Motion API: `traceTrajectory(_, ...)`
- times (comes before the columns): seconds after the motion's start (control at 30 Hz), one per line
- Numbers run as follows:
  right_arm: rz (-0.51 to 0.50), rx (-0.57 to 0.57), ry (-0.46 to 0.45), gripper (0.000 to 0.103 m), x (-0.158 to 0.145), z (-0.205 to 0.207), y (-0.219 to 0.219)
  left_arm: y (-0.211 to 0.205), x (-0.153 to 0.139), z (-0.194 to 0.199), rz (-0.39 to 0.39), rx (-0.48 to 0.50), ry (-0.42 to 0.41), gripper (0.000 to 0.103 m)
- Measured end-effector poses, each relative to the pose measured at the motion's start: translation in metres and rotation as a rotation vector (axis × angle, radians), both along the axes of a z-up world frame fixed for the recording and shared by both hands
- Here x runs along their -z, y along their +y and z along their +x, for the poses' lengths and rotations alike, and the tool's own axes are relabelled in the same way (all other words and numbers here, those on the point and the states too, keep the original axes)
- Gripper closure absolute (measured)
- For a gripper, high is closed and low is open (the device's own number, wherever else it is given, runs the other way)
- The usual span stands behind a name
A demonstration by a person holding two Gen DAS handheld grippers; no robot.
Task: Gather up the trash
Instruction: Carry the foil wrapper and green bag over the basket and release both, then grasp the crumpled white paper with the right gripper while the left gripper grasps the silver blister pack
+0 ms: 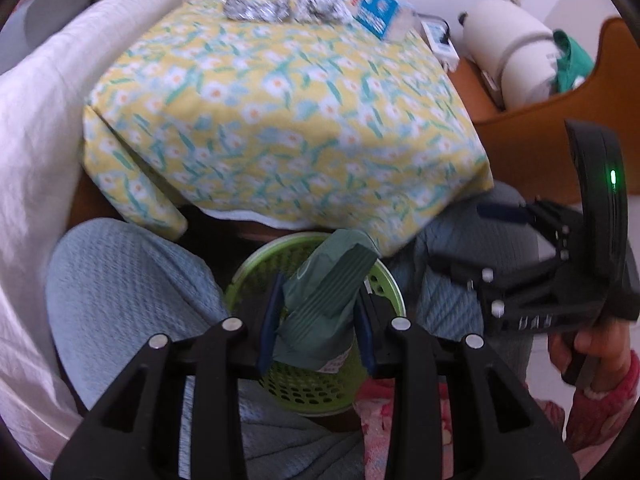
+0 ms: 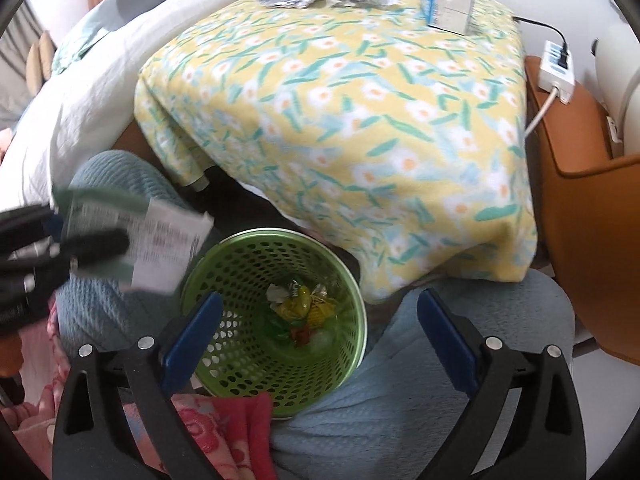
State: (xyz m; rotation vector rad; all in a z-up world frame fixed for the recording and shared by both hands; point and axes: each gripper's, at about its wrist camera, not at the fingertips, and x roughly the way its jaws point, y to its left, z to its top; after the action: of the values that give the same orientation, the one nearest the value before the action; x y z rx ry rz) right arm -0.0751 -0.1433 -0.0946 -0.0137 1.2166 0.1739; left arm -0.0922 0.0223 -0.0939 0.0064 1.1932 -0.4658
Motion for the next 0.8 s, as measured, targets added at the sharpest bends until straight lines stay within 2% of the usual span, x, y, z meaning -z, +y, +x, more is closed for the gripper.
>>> traceTrajectory(0.03, 0.001, 0.008, 0.000, 0.006, 0.000, 0.000, -0.003, -0.001, 0.002, -0.001, -0.001, 0.007, 0.009, 0.062)
traceTrajectory(0.07, 0.003, 0.013, 0.001, 0.006, 0.000, 0.001, -0.005, -0.003, 0.004, -0.001, -0.004, 0.015, 0.023, 0.049)
traceTrajectory(0.1, 0.004, 0.016, 0.002, 0.006, 0.001, 0.001, -0.006, -0.004, 0.006, -0.002, -0.006, 0.020, 0.032, 0.041)
traceTrajectory(0.13, 0.004, 0.020, 0.004, 0.006, 0.001, 0.001, -0.008, -0.005, 0.006, -0.002, -0.003, 0.019, 0.032, 0.028)
traceTrajectory(0.17, 0.003, 0.022, 0.004, 0.006, 0.002, 0.001, -0.009, -0.005, 0.006, -0.002, 0.005, 0.014, 0.021, 0.021)
traceTrajectory(0.23, 0.004, 0.028, 0.006, 0.006, 0.003, 0.001, -0.011, -0.005, 0.003, -0.003, 0.021, 0.011, -0.001, 0.013)
traceTrajectory(0.37, 0.005, 0.030, 0.009, 0.006, 0.005, 0.000, -0.009, 0.000, -0.003, 0.001, 0.032, -0.015, -0.029, 0.008)
traceTrajectory(0.8, 0.002, 0.018, 0.013, 0.006, 0.006, 0.000, -0.005, 0.021, -0.007, 0.011, 0.045, -0.101, -0.052, 0.008)
